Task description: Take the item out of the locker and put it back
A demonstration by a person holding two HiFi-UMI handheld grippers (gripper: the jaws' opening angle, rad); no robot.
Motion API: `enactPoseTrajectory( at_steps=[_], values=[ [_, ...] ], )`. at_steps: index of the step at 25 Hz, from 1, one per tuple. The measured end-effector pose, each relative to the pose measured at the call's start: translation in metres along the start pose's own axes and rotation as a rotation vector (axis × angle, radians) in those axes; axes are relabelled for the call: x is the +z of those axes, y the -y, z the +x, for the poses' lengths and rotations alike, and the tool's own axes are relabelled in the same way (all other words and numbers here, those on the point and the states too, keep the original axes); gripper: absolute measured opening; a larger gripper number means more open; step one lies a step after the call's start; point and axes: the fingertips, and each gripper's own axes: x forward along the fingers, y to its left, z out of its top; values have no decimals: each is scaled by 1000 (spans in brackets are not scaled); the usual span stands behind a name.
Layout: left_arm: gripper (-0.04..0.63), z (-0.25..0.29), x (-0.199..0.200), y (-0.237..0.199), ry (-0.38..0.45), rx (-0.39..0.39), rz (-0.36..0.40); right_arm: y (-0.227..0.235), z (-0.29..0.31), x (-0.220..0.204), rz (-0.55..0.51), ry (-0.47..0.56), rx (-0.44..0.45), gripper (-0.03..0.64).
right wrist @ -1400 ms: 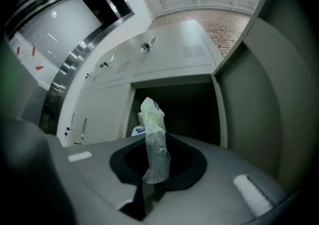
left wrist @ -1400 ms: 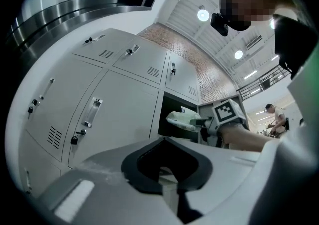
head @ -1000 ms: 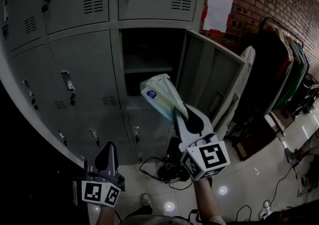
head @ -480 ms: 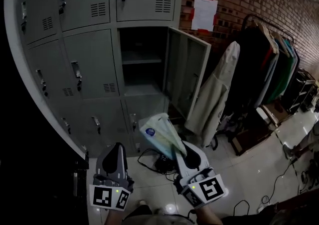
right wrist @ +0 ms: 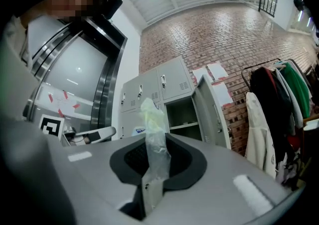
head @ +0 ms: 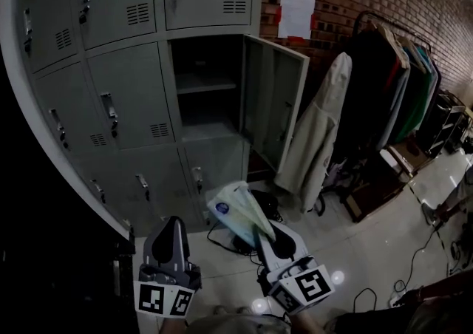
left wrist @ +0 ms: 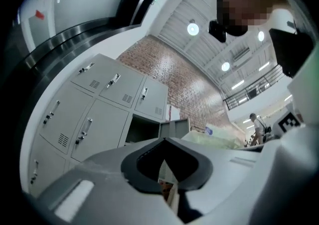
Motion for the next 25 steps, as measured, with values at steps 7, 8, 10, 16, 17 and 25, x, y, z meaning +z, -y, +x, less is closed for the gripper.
enactPoseTrajectory(
  at_steps=[7,8,10,16,17,25],
  values=[
    [5,-5,-9,-10,-21,34,20,0,3,-9,23,-9,-7,43],
    [5,-6,-8,-11,-17,41,18,0,3,-11,24,-14,-4,43],
    [5,-6,-8,-13,-22,48,26,0,4,-11,20,-15,-1,43],
    [5,-6,-10,-16,-30,67,28,2,6,-11,21,-13,6,43],
    [5,-5,-11,-17,-31,71,29,3,7,-10,27,-7,9,43],
    [5,3,-17,-13,-34,87,32,19,16,-7,22,4,25,43]
  ],
)
